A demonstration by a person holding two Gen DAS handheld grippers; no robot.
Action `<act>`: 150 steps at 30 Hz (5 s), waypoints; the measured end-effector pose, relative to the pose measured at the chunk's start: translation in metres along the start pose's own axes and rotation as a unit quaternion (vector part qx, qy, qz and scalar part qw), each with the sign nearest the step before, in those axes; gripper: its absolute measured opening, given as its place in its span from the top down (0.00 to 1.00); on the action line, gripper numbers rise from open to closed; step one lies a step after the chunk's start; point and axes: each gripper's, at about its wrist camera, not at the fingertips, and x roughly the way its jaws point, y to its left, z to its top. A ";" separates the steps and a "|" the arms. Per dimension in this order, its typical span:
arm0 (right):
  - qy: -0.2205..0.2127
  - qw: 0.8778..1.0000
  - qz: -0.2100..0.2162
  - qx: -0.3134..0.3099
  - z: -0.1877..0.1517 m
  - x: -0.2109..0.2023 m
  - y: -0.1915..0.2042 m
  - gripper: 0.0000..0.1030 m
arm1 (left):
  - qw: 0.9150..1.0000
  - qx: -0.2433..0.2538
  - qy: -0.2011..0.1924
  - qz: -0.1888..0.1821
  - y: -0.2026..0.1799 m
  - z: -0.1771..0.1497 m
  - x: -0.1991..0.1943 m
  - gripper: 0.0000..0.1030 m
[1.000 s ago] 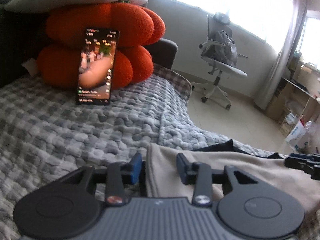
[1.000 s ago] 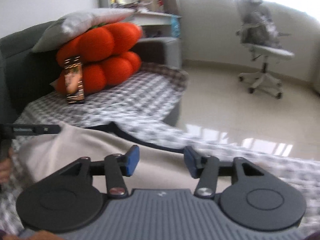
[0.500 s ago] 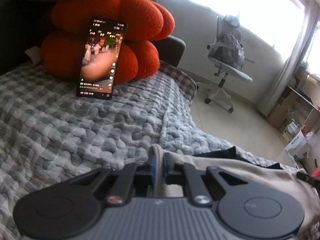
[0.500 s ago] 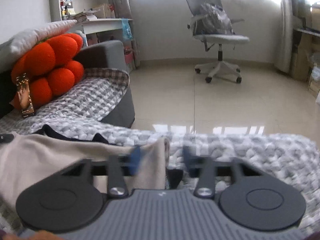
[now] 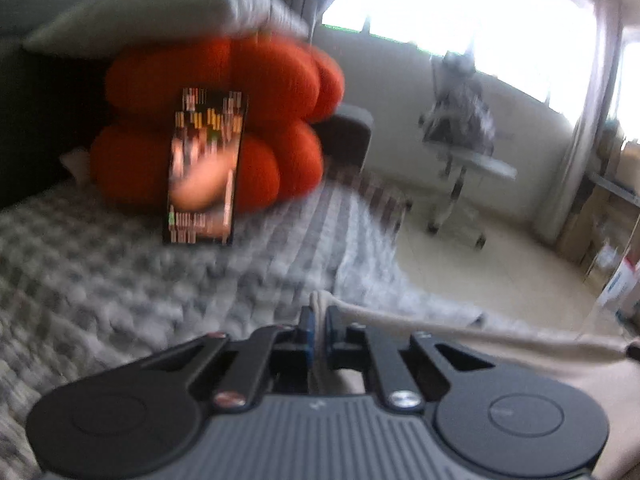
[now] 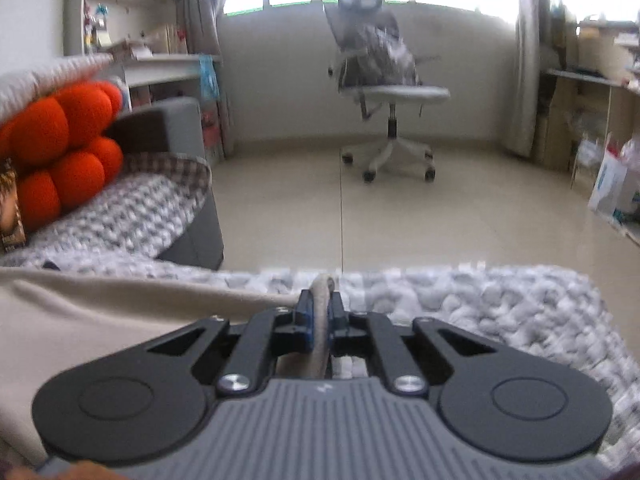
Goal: Fold clothes
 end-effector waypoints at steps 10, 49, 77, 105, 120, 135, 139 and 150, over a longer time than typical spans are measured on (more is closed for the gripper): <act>0.014 0.999 0.037 0.006 0.008 -0.021 0.004 0.72 | 0.999 -0.019 0.039 -0.004 0.004 0.003 -0.014 0.76; 0.063 0.995 0.054 0.051 -0.016 -0.094 0.008 0.72 | 0.993 -0.116 0.015 -0.010 0.021 -0.023 -0.108 0.87; 0.007 0.997 0.076 -0.018 -0.026 -0.056 0.035 0.62 | 0.998 0.063 -0.006 -0.008 -0.032 -0.037 -0.069 0.82; 0.024 0.995 0.094 -0.020 -0.019 -0.071 0.058 0.55 | 0.996 0.067 0.035 0.038 -0.059 -0.023 -0.090 0.63; 0.065 0.992 0.109 -0.016 0.010 -0.083 0.078 0.37 | 0.985 0.018 0.161 0.056 -0.073 -0.013 -0.095 0.15; 0.086 0.989 0.123 0.001 0.003 -0.079 0.080 0.32 | 0.973 -0.148 0.178 0.005 -0.035 -0.024 -0.078 0.26; 0.087 0.988 0.131 -0.001 0.001 -0.076 0.082 0.32 | 0.967 -0.207 0.147 0.000 -0.026 -0.033 -0.077 0.34; 0.068 0.984 0.162 -0.003 -0.002 -0.071 0.105 0.46 | 0.955 -0.289 0.062 0.031 -0.026 -0.049 -0.081 0.68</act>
